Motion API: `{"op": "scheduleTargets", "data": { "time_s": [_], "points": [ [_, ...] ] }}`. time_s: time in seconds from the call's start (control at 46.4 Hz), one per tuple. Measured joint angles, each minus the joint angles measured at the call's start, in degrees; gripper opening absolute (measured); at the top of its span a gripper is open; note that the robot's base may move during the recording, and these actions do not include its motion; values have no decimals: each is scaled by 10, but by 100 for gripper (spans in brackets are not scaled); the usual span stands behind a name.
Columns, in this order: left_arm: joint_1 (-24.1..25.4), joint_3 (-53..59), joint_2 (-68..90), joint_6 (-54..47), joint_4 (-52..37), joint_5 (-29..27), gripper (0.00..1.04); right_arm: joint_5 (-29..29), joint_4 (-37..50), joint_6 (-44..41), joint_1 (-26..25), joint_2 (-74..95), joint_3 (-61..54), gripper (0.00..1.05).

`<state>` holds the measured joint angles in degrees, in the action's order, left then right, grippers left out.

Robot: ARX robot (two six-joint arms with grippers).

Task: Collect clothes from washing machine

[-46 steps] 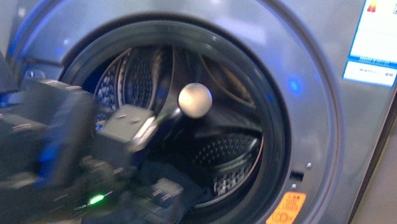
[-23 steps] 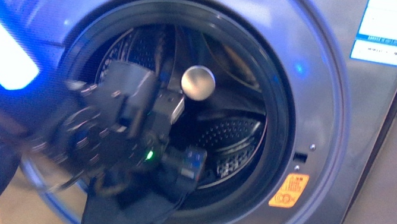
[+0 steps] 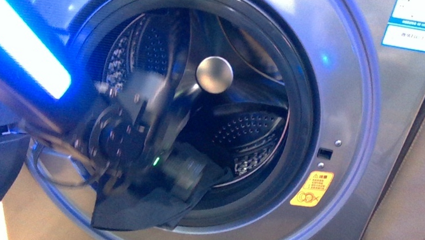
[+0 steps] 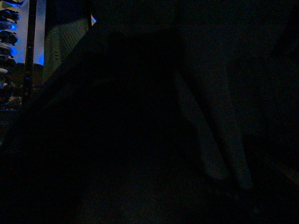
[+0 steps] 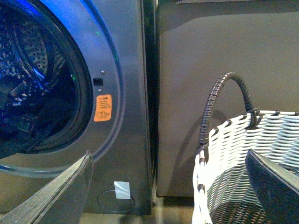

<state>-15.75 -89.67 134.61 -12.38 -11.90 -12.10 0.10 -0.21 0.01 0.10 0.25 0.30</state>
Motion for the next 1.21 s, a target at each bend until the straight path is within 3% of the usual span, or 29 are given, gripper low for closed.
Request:
{"op": "scheduleTargets", "data": {
  "time_s": [0.194,0.409,0.948,1.056,1.207],
  "points": [
    [-4,-8,1,18,25,16,98,0,0,0,0,0,0,97],
    [-20,-30,1,125,97,65,98,0,0,0,0,0,0,97],
    [-39,-28,2,134,111,13,98,0,0,0,0,0,0,97],
    [-38,-26,4,128,98,7,84,0,0,0,0,0,0,97],
    [-36,-22,4,123,85,1,52,0,0,0,0,0,0,97]
  ]
}}
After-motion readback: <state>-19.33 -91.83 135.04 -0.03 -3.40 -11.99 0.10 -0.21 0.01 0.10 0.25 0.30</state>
